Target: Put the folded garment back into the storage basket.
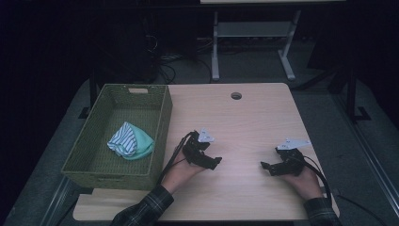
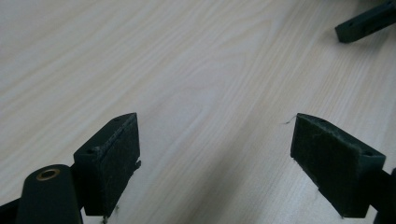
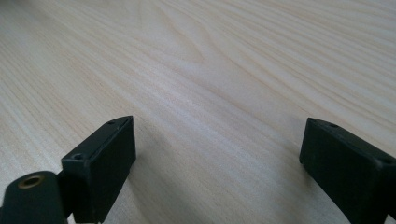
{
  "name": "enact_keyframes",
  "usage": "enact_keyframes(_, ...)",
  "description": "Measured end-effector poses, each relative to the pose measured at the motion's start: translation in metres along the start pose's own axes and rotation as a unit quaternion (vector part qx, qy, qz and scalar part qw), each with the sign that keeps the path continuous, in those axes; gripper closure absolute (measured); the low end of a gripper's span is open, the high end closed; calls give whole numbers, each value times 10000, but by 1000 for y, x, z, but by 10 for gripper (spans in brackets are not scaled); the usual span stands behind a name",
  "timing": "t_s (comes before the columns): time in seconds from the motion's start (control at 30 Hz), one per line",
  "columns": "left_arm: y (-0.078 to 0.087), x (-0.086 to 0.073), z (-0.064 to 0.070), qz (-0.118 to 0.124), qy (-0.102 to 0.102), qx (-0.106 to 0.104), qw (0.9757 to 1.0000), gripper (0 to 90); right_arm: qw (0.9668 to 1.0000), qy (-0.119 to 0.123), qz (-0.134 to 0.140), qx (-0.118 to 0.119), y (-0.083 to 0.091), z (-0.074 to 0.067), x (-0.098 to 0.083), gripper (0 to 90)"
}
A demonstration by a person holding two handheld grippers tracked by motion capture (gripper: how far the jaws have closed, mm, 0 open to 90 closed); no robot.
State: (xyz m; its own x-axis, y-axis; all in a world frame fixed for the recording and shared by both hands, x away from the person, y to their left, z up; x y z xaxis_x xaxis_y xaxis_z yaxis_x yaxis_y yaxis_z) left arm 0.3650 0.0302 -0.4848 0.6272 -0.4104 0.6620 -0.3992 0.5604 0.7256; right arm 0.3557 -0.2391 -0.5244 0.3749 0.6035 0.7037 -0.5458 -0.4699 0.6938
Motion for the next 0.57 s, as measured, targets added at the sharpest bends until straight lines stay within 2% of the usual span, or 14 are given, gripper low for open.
enact_keyframes(0.2, -14, -10, 2, -130, -66, 68, 9999, 151, 10000, 4, -1, 0, 0, 0, 0, 102)
enact_keyframes(0.57, -22, -18, -3, -275, -125, 187, 9994, 150, 10000, -1, -2, 1, 0, 0, 0, 102)
Point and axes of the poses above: each handheld gripper's, and its own axes: y roughly backward along the jaws, x roughly out of its top, z roughly to its right, the point moved 6 cm from there along -y, roughly forward along the jaws, and after that the axes turned 15 degrees about y, right-handed, at the moved point
